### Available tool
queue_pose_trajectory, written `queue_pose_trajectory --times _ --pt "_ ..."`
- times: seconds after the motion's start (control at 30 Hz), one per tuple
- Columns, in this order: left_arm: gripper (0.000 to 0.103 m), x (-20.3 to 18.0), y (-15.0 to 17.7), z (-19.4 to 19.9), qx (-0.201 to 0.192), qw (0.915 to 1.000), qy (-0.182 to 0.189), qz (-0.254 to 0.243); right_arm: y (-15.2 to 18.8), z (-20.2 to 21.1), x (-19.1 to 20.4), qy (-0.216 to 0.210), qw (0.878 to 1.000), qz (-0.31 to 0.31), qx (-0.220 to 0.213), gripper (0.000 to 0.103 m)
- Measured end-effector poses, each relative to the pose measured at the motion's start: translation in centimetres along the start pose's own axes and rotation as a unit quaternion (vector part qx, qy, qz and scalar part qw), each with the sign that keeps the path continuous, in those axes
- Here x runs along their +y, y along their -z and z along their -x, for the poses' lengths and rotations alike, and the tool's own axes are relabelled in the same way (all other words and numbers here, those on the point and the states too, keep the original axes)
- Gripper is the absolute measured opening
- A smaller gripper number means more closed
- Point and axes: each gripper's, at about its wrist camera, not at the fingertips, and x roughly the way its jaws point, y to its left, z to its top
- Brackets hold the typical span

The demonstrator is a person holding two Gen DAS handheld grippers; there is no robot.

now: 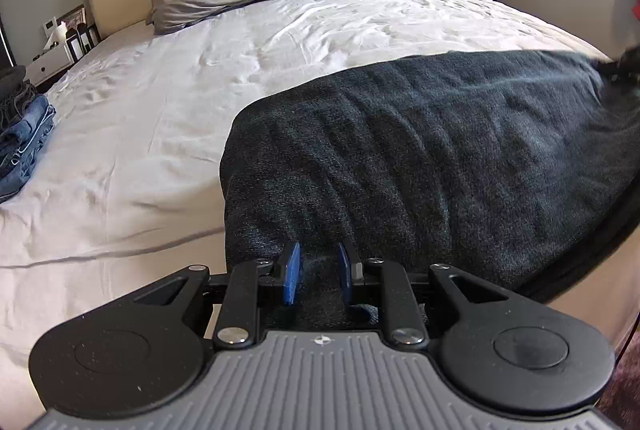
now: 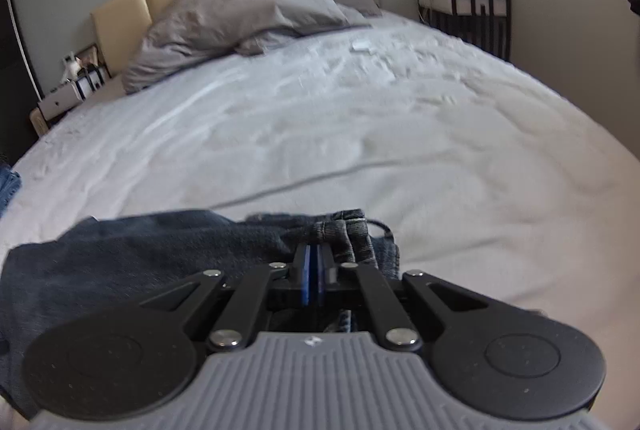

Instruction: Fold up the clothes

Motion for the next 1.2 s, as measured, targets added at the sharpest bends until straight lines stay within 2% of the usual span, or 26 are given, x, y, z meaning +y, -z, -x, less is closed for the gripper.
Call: queue_pose_trajectory --times 0.1,0.13,0.17,0.23,0.33,0.43,0.5,0.53,0.57,0.6,0.63,0.7,0.77,0.8,0.9,1.07,1.2 --pt "0.021 0.4 -0.4 0.4 -0.009 0.9999 -0.003 0.012 0.1 -0.5 0.6 0.019 1.0 0.022 0.01 0.001" --pt "0.027 0.7 -0.5 0.7 -0.017 0.9997 -0.005 0.019 0.1 -0.4 0.9 0.025 0.999 0.029 0.012 0.001" --pt "0.038 1.0 -0.5 0.9 -0.024 0.9993 -0.007 0.028 0.0 -0.3 1.1 0.03 0.999 0.034 0.013 0.001" --pt "0.053 2.0 -0.7 1.4 -0.037 0.9977 -0.015 0.055 0.1 -0.1 1.7 0.04 0.998 0.055 0.012 0.002" --pt "0.053 3.8 -1.1 1.4 -0.035 0.9953 -0.015 0.089 0.1 0.7 3.2 0.06 0.993 0.101 0.004 0.006" --pt "0.056 6.1 -1.6 0.5 -0.016 0.9901 0.006 0.139 0.0 2.2 4.7 0.062 0.989 0.134 -0.02 0.008" --pt "0.056 7.5 -1.7 -0.4 -0.002 0.9849 0.023 0.172 -0.1 2.9 6.0 0.041 0.988 0.147 -0.037 0.012" --pt "0.056 8.0 -1.9 -0.9 0.002 0.9824 0.027 0.185 -0.1 3.1 6.7 0.026 0.987 0.152 -0.041 0.018" --pt "0.056 8.4 -2.2 -1.2 -0.001 0.981 0.027 0.192 -0.1 3.2 7.5 0.01 0.987 0.157 -0.042 0.035" --pt "0.056 8.8 -2.5 -1.5 -0.007 0.9803 0.025 0.196 0.0 3.2 8.4 -0.005 0.986 0.163 -0.043 0.043" --pt "0.055 9.0 -2.9 -1.6 -0.016 0.9801 0.022 0.196 0.1 3.2 9.2 -0.016 0.984 0.17 -0.044 0.047" --pt "0.051 9.1 -3.8 -1.5 -0.045 0.9794 0.028 0.195 0.5 2.8 10.6 -0.035 0.982 0.184 -0.038 0.046" --pt "0.035 8.8 -4.9 -1.5 -0.065 0.9771 0.044 0.198 0.9 2.1 11.6 -0.05 0.98 0.19 -0.027 0.045" --pt "0.032 8.5 -5.4 -1.7 -0.068 0.9769 0.05 0.196 1.2 1.8 12.1 -0.056 0.979 0.194 -0.022 0.045" --pt "0.029 7.3 -6.4 -3.4 -0.06 0.9791 0.066 0.183 2.2 0.5 13.4 -0.049 0.974 0.222 -0.006 0.045" --pt "0.029 5.8 -6.3 -6.9 -0.027 0.9858 0.05 0.158 2.3 -1.4 13.6 -0.044 0.971 0.233 0.019 0.046" --pt "0.029 5.6 -6.2 -9.0 -0.002 0.9873 0.045 0.152 2.4 -2.8 13.9 -0.033 0.97 0.239 0.04 0.047"
